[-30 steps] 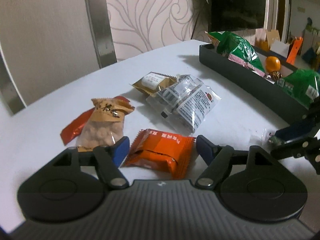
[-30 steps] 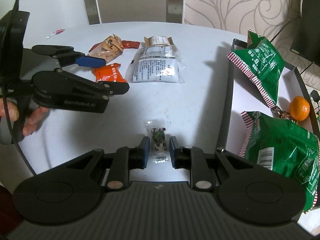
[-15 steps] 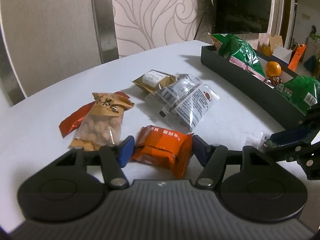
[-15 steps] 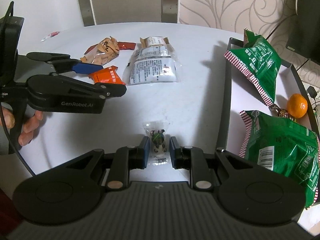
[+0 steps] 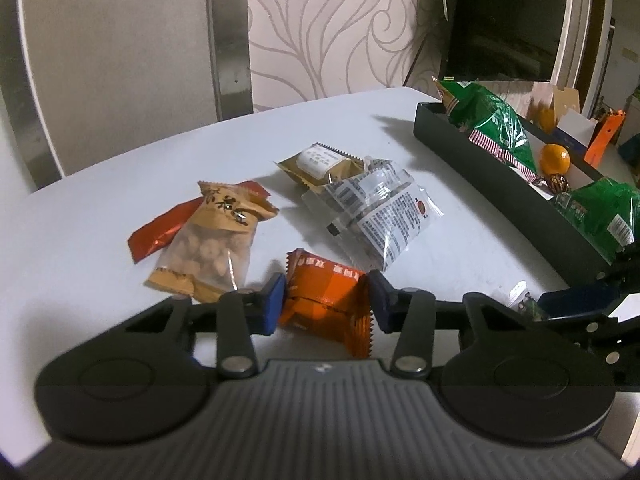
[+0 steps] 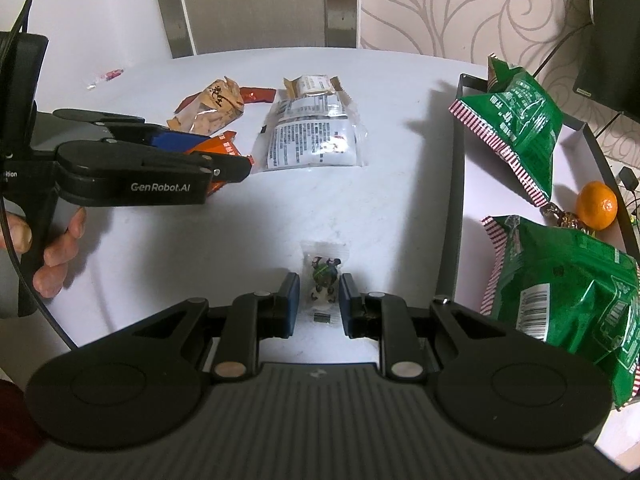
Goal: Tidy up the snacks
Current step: 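Grasp the orange-red snack packet with the left gripper while the right holds the candy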
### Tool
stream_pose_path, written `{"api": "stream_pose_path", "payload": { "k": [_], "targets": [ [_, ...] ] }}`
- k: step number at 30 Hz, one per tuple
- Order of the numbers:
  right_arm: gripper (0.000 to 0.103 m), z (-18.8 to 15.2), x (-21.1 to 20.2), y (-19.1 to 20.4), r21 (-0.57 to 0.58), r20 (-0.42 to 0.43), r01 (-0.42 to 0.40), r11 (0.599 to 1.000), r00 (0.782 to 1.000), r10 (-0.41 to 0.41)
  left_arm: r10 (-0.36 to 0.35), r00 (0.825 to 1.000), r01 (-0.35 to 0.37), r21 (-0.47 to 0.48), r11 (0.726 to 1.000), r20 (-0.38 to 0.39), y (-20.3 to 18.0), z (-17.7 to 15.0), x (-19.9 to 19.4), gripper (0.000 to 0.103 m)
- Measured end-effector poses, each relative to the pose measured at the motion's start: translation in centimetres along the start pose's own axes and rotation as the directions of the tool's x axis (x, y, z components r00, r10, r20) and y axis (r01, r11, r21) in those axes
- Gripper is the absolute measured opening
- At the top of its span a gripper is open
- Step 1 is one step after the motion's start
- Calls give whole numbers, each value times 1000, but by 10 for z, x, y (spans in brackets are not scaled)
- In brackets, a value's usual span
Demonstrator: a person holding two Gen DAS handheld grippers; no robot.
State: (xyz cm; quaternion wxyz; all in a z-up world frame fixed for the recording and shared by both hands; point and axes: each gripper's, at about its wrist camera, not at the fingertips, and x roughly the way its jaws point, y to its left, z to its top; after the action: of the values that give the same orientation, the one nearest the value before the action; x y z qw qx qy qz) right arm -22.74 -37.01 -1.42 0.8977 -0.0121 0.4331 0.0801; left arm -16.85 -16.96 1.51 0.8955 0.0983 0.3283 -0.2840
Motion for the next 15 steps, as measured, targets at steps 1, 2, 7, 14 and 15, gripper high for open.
{"api": "stream_pose_path", "payload": {
  "k": [1, 2, 7, 14, 15],
  "targets": [
    [25, 0, 0, 0, 1, 1, -1, 1000, 1000, 1, 1, 1000, -1, -3, 1000, 0, 0, 0, -1, 45],
    [25, 0, -1, 0, 3, 4, -2, 1000, 1000, 2, 1, 1000, -1, -6, 1000, 1, 0, 1, -1, 45],
    [25, -2, -4, -1, 5, 2, -9, 1000, 1000, 9, -3, 1000, 3, 18, 1000, -6, -3, -2, -3, 49],
    [25, -8, -6, -1, 15, -3, -14, 1000, 1000, 14, 42, 999, -42, 68, 997, -5, -10, -12, -1, 67],
    [25, -8, -6, -1, 15, -3, -13, 1000, 1000, 13, 42, 999, -42, 69, 997, -4, -9, -12, 0, 69]
  ]
}}
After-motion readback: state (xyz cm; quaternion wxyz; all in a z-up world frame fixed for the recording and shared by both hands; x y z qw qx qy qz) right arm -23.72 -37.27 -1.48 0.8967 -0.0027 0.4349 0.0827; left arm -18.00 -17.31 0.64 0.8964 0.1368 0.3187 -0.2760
